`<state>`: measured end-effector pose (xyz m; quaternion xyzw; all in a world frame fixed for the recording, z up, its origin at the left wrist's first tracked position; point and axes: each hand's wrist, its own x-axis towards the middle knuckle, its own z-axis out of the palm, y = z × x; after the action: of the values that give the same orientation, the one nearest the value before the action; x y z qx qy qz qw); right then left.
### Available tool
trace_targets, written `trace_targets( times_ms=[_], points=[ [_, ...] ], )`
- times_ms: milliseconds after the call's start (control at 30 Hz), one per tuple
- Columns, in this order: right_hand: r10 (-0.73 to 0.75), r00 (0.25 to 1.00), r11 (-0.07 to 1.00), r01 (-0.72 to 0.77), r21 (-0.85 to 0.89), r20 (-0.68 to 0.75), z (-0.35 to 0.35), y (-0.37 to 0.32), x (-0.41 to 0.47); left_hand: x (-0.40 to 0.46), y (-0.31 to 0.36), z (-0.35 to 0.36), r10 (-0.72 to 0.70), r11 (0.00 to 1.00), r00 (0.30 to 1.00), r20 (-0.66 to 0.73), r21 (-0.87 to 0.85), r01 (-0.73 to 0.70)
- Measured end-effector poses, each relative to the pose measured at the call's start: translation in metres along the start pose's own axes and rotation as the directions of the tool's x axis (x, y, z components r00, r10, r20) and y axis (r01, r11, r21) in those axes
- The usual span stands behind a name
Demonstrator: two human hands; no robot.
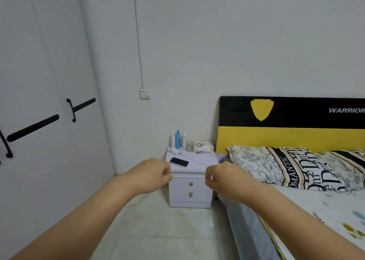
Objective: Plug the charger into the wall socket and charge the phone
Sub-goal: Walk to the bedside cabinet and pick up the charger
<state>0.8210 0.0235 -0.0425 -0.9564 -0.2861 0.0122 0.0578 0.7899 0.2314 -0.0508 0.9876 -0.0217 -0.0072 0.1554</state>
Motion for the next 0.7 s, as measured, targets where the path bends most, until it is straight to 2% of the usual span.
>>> trace_targets(
  times_ms=[300, 700],
  points=[
    [-0.030, 1.000, 0.999, 0.030, 0.027, 0.002, 0.008, 0.048, 0.091, 0.087, -0.009, 0.007, -0.032, 0.995, 0.999, -0.020, -0.093, 0.030],
    [0.006, 1.000, 1.000, -0.006, 0.016, -0.007, 0.014, 0.060, 0.222, 0.208, -0.077, -0.002, -0.026, 0.991, 1.000, 0.008, -0.128, 0.027]
  ],
)
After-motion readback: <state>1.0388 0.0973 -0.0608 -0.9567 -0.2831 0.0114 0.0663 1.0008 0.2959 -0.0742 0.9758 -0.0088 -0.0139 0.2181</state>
